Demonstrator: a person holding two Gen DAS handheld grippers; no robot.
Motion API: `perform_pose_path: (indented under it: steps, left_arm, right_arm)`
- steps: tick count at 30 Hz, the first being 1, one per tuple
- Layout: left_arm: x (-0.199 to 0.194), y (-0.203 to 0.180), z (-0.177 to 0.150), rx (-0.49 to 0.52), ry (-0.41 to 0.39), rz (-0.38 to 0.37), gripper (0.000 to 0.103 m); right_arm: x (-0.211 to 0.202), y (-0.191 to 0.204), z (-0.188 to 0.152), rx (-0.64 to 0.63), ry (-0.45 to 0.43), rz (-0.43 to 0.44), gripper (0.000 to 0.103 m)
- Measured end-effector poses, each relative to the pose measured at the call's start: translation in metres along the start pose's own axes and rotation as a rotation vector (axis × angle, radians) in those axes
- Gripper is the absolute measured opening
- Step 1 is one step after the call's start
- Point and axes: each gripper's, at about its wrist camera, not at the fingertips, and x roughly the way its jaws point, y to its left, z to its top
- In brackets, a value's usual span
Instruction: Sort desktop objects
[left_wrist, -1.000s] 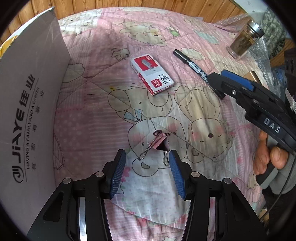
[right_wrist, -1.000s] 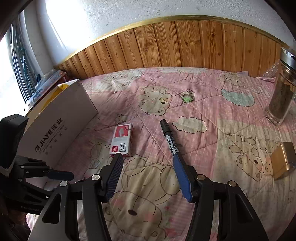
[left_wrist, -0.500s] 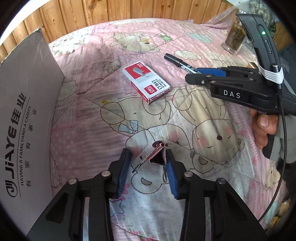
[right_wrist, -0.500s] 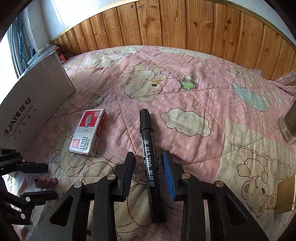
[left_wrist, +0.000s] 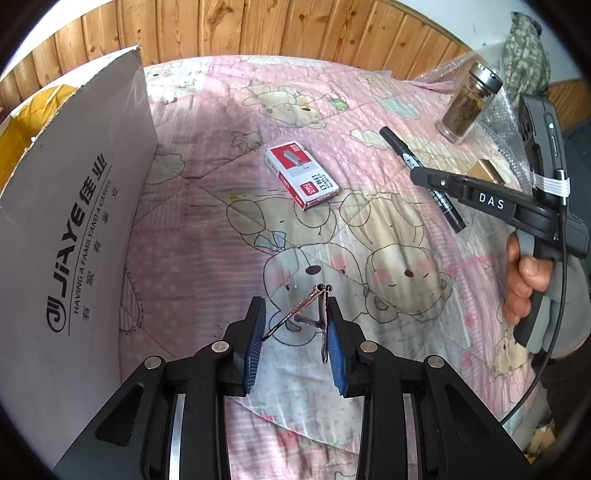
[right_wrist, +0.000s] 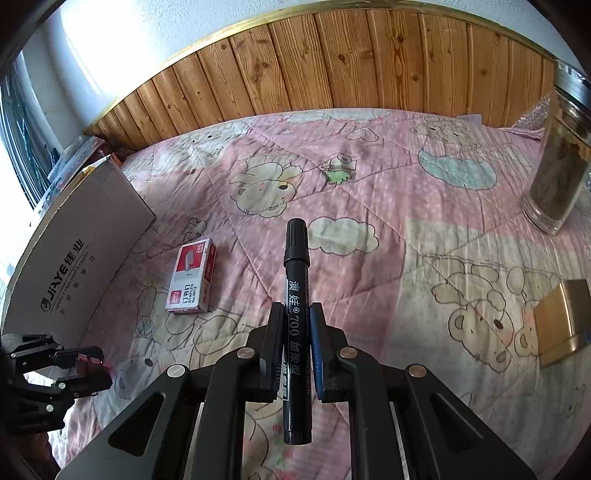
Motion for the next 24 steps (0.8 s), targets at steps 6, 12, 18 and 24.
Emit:
perform_pose_path:
  steps: [6, 12, 18, 24]
  left_arm:
    - [-0.024, -0.007, -0.01, 0.005, -0.028, -0.024, 0.032]
    - [-0.049, -0.008, -0.024, -0.009, -0.047, -0.033, 0.032]
    - [-0.066, -0.001, -0.037, -0.046, -0.039, -0.015, 0.032]
    - [-0.086, 0.009, -0.046, -0.069, -0.048, 0.015, 0.032]
  right_arm:
    - [-0.024, 0.01, -0.024, 0.087, -0.005, 0.049, 0.014]
    - [-0.039, 0.032, -0.046, 0.11, -0.007, 0.076, 0.014]
    - [-0.051, 0.057, -0.057, 0.079, -0.01, 0.089, 0.014]
    - [-0.061, 0.087, -0.062, 0.024, -0.011, 0.095, 0.014]
